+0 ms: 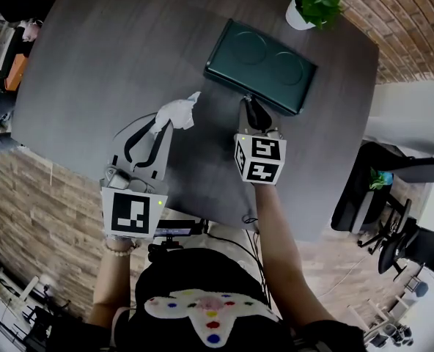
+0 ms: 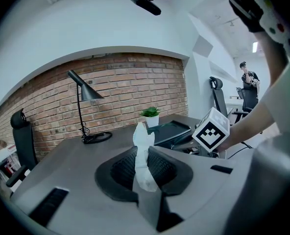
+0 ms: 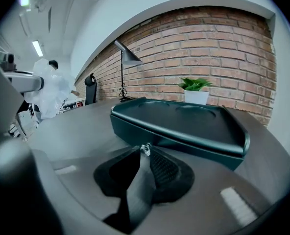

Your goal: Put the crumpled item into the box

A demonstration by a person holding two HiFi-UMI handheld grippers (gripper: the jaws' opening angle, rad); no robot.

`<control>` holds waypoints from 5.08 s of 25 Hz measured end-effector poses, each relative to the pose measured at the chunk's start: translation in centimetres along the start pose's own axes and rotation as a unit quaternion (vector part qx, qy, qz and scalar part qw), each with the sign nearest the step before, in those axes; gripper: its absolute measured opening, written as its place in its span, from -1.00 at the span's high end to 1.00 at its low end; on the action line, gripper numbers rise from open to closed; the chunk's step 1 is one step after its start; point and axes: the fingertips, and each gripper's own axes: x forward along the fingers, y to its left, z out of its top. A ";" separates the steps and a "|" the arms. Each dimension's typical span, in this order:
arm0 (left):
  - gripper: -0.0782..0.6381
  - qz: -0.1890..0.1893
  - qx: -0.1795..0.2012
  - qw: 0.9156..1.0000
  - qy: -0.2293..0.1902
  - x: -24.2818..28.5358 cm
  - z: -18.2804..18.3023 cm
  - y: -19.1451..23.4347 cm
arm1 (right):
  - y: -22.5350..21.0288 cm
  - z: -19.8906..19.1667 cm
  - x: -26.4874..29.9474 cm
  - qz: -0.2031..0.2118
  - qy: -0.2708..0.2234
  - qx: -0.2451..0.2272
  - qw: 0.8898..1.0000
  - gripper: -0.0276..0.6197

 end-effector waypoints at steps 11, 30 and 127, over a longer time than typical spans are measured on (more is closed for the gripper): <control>0.61 0.004 -0.003 1.000 0.001 -0.3 0.2 -0.5 | 0.9 -0.7 -1.1 0.014 0.008 0.007 1.000 0.70; 0.61 0.008 -0.003 1.000 -0.002 -1.6 0.2 -2.2 | 4.2 -3.7 -5.2 0.043 0.022 0.011 0.999 0.71; 0.61 -0.156 0.069 0.985 -0.028 4.2 6.4 -9.6 | -6.3 9.9 -27.1 -0.123 -0.177 0.000 0.977 0.89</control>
